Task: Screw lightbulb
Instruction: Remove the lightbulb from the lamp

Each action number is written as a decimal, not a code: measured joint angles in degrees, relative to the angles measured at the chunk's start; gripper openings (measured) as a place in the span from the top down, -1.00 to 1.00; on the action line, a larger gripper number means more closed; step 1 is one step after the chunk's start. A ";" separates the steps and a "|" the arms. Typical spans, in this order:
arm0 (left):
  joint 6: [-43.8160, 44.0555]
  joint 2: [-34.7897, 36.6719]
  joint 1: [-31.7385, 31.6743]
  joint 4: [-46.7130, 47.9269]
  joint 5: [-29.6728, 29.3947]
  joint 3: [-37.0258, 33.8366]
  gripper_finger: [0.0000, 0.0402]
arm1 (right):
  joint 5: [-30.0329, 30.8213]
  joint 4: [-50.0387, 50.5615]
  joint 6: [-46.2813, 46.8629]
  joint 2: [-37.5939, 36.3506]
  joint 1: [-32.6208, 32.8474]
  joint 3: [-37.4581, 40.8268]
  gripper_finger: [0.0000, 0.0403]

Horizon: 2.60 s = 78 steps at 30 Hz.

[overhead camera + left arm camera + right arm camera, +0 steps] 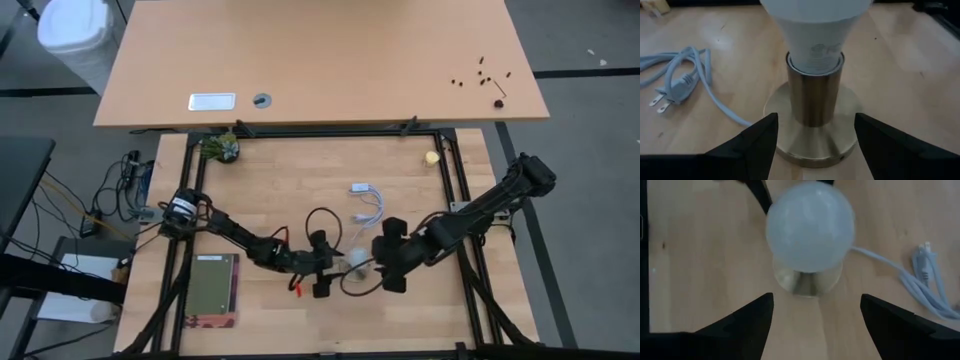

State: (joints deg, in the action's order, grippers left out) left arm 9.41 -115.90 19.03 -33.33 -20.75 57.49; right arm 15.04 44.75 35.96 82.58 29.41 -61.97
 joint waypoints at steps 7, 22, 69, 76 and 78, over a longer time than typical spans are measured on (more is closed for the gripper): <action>-1.69 0.02 0.52 -1.84 -0.07 -0.72 -0.33 | -3.42 9.64 -7.29 7.64 -1.01 -10.55 -0.54; -1.27 -2.67 0.20 -5.95 -1.08 -0.50 -0.33 | -8.16 9.74 -15.15 10.59 -5.51 -13.63 -0.87; -5.95 -9.99 -2.84 -10.98 5.22 4.97 -0.33 | -7.12 1.36 -20.04 12.03 -7.75 -13.59 -0.90; -6.22 -10.10 -2.75 -10.96 5.16 6.17 -0.33 | -7.15 1.66 -19.71 12.03 -7.68 -13.58 -0.87; -6.36 -10.05 -2.75 -11.13 5.16 6.45 -0.33 | -7.16 1.59 -19.91 12.03 -7.68 -13.58 -0.87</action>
State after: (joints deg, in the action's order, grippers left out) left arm 3.05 -125.95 16.27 -44.45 -15.59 63.95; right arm 7.88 46.35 16.05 94.61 21.74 -75.55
